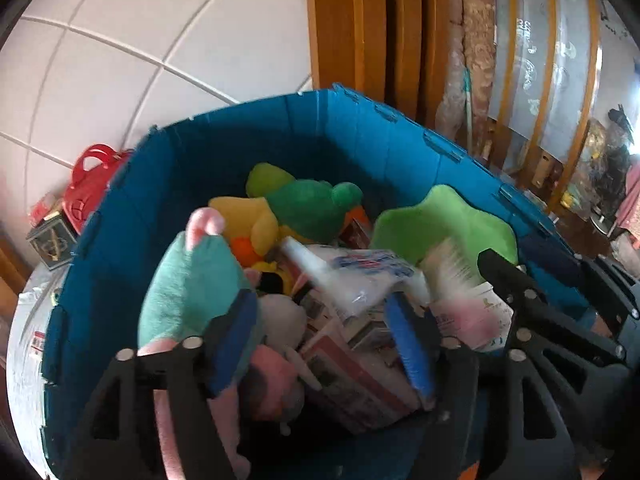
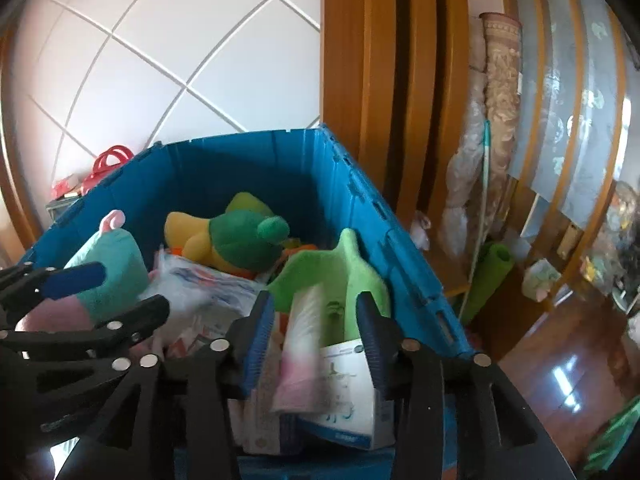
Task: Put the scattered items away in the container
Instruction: 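Carry both items to the blue crate and open both tools to drop them, then move both tools back from the crate to the remaining items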
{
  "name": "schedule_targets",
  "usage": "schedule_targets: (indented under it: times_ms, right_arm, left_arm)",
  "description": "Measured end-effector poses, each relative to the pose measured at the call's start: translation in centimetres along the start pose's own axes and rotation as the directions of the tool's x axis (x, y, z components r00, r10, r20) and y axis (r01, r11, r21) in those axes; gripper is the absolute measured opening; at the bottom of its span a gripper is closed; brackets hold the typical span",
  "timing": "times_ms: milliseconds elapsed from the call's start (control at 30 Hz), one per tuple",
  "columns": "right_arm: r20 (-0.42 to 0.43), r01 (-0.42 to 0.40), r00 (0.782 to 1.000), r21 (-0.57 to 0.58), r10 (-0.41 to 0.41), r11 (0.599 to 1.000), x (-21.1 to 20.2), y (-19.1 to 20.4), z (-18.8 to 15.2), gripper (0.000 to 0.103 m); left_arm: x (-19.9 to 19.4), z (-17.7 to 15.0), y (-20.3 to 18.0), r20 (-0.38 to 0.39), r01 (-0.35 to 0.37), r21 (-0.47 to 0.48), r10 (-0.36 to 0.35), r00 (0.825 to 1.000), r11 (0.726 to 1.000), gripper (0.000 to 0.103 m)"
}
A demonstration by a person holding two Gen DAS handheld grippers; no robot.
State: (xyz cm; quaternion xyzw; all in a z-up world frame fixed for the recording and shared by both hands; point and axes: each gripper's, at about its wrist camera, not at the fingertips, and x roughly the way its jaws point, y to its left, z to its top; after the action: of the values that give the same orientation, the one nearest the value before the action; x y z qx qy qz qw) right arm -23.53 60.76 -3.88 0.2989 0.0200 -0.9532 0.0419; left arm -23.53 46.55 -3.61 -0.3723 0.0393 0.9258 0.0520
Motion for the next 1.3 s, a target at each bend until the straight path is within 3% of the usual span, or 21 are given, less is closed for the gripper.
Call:
schedule_targets:
  times_ms: [167,233,300,500,600,667,833,933,1033,1300]
  right_arm:
    - [0.040,0.022,0.999,0.008,-0.022,1.000,-1.6,-0.4,0.3,0.077]
    - [0.067,0.027,0.997,0.014,-0.028,1.000,-2.7,-0.6,0.5,0.095]
    - [0.092,0.040,0.995,0.017,-0.042,0.999,-3.9,-0.7,0.7,0.103]
    - [0.155,0.053,0.986,0.035,-0.058,0.998,-6.9,-0.2,1.3,0.103]
    - [0.178,0.034,0.983,0.045,-0.042,0.998,-7.8,0.6,1.6,0.103]
    - [0.197,0.014,0.980,0.046,-0.023,0.999,-8.2,1.6,1.8,0.103]
    - [0.239,-0.037,0.971,0.043,0.026,0.998,-8.8,5.5,2.4,0.103]
    - [0.259,-0.079,0.963,0.030,0.069,0.996,-9.5,9.1,2.9,0.103]
    - [0.274,-0.112,0.955,-0.004,0.109,0.994,-10.2,14.1,3.2,0.103]
    - [0.294,-0.189,0.934,-0.075,0.203,0.979,-11.4,31.3,2.3,0.103]
  left_arm:
    - [-0.4,-0.4,0.9,0.004,-0.008,-0.019,0.008,1.000,1.000,0.075]
    - [-0.8,-0.5,1.2,0.010,-0.004,-0.028,0.004,1.000,1.000,0.078]
    - [-1.4,-0.7,1.5,0.020,0.005,-0.035,-0.004,1.000,0.999,0.080]
    - [-4.5,-1.2,3.2,0.092,-0.006,-0.058,0.011,0.996,0.998,0.082]
    - [-6.3,-1.5,4.8,0.132,-0.035,-0.086,0.046,0.990,0.996,0.089]
    - [-7.8,-1.8,6.3,0.173,-0.061,-0.108,0.080,0.982,0.992,0.097]
    - [-11.2,-3.2,11.2,0.264,-0.099,-0.168,0.141,0.954,0.981,0.098]
    - [-12.9,-4.6,15.3,0.290,-0.127,-0.220,0.189,0.938,0.967,0.098]
    - [-13.9,-6.2,20.4,0.284,-0.128,-0.268,0.206,0.936,0.955,0.098]
    - [-16.4,-12.9,37.0,0.248,-0.219,-0.309,0.301,0.921,0.926,0.098]
